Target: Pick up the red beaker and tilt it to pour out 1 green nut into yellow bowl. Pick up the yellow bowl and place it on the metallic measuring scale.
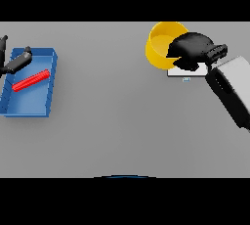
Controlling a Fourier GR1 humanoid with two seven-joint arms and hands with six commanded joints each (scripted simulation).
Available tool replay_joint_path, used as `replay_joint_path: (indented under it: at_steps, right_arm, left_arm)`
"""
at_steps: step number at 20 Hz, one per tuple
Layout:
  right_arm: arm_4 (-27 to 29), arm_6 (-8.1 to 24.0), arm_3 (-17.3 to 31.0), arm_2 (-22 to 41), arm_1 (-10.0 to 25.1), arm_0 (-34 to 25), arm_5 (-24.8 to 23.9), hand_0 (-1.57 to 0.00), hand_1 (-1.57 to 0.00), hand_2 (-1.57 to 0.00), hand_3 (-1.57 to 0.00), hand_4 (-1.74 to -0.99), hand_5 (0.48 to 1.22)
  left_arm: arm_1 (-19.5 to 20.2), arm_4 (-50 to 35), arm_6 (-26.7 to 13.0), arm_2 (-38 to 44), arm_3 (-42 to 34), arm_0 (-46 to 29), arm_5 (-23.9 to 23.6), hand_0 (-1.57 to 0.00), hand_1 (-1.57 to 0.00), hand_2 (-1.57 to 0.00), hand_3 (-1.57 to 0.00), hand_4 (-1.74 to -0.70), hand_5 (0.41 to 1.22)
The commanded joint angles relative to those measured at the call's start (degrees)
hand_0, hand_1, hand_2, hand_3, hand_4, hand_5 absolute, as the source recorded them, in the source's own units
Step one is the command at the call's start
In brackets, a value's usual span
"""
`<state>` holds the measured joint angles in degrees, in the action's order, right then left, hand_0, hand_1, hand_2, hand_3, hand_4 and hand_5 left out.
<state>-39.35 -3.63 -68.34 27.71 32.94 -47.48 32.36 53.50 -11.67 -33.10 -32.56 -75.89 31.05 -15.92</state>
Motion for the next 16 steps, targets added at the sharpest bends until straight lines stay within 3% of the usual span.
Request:
replay_joint_path:
  at_steps: [1, 7, 10, 12, 16]
  right_arm:
    - [0.1, -0.2, 1.8, -0.3, -0.3, -0.3, -0.8, -1.57, -1.57, -1.57, -1.22, -1.720, 1.221]
    - [0.2, -3.2, 12.6, -1.8, 1.1, -1.8, -5.4, -1.57, -1.57, -1.57, -1.17, -1.720, 1.221]
    - [-0.7, -3.1, 19.5, -1.8, -0.1, -3.0, -8.4, -1.57, -1.57, -1.57, -1.23, -1.722, 1.221]
    - [-1.0, -5.6, 23.1, -1.3, -0.7, -3.2, -10.5, -1.57, -1.57, -1.57, -1.31, -1.723, 1.221]
    - [-1.7, -6.2, 30.3, -0.7, -3.1, -5.1, -14.3, -1.57, -1.56, -1.57, -1.43, -1.725, 1.221]
  left_arm:
    - [0.2, -0.1, -0.8, 0.1, -0.5, 0.6, 0.0, 0.00, 0.00, 0.00, 0.00, -0.81, 0.743]
    - [0.2, -0.1, -1.5, -0.3, -0.5, 0.3, -0.1, 0.00, 0.00, 0.00, 0.00, -0.83, 0.774]
    - [0.5, -0.8, -1.8, -0.7, -0.3, 0.2, -0.2, 0.00, 0.00, 0.00, 0.00, -0.82, 0.763]
    - [1.1, -1.1, -1.8, -0.6, -0.2, 0.5, -0.2, 0.00, 0.00, 0.00, 0.00, -0.82, 0.756]
    - [1.1, -1.1, -1.8, -1.6, 0.3, 1.4, -0.2, 0.00, 0.00, 0.00, 0.00, -0.80, 0.743]
